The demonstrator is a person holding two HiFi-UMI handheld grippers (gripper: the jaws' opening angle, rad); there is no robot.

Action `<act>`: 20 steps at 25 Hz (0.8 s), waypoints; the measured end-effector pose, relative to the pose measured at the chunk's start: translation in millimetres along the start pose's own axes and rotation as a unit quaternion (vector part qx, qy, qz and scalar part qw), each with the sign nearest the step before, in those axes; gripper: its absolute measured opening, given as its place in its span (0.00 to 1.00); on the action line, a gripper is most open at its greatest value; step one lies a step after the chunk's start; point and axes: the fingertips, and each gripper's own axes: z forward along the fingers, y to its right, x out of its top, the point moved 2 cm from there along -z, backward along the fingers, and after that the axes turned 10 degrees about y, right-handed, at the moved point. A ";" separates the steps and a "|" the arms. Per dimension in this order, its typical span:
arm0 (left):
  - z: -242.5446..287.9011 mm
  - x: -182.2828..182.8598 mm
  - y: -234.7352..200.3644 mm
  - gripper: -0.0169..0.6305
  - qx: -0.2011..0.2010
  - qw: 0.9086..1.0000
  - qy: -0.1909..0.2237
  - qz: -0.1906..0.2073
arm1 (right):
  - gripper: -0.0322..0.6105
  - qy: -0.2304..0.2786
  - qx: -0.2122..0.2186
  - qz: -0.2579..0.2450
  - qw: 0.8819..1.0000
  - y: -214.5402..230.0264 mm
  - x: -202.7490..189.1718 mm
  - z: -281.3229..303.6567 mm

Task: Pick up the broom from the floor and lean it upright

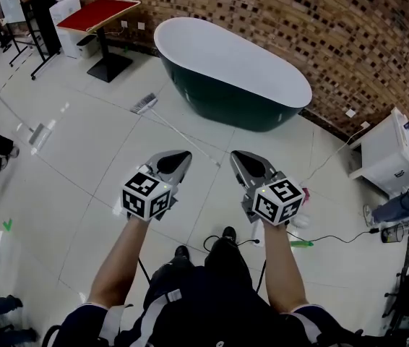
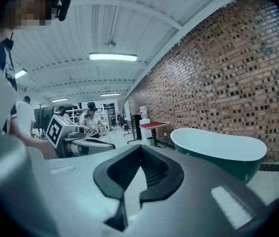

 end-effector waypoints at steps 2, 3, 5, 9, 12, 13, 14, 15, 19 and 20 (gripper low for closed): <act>16.9 -2.7 -7.5 0.03 -0.006 1.000 -0.008 -0.002 | 0.05 -0.001 -0.011 0.008 1.000 18.5 -2.3 4.2; 25.5 -4.7 -11.7 0.03 -0.008 1.000 -0.011 -0.002 | 0.05 0.000 -0.015 0.012 1.000 28.3 -4.4 7.2; 42.8 -9.5 -22.3 0.03 -0.012 1.000 -0.018 0.000 | 0.05 0.002 -0.021 0.020 1.000 47.5 -9.1 16.4; 87.1 -16.9 -52.1 0.03 -0.016 0.999 -0.027 0.005 | 0.05 0.012 -0.021 0.028 0.999 91.4 -12.9 45.5; 132.6 -21.5 -70.7 0.03 -0.023 0.999 -0.032 0.007 | 0.05 0.016 -0.023 0.034 0.999 138.1 -11.1 66.9; 149.0 -22.3 -77.6 0.03 -0.024 0.999 -0.034 0.008 | 0.05 0.017 -0.023 0.034 0.999 154.2 -9.3 74.4; 164.7 -23.2 -84.8 0.03 -0.025 0.999 -0.037 0.007 | 0.05 0.017 -0.023 0.036 0.999 169.0 -8.2 82.0; 179.4 -24.8 -92.0 0.03 -0.025 0.999 -0.042 0.007 | 0.05 0.016 -0.022 0.038 0.999 182.2 -8.3 89.2; 229.1 -36.4 -112.9 0.03 -0.036 0.997 -0.070 0.015 | 0.05 0.004 -0.018 0.050 0.999 228.3 -17.3 111.4; 240.3 -39.0 -118.5 0.03 -0.042 0.996 -0.075 0.020 | 0.05 0.002 -0.020 0.052 0.998 239.3 -19.9 116.8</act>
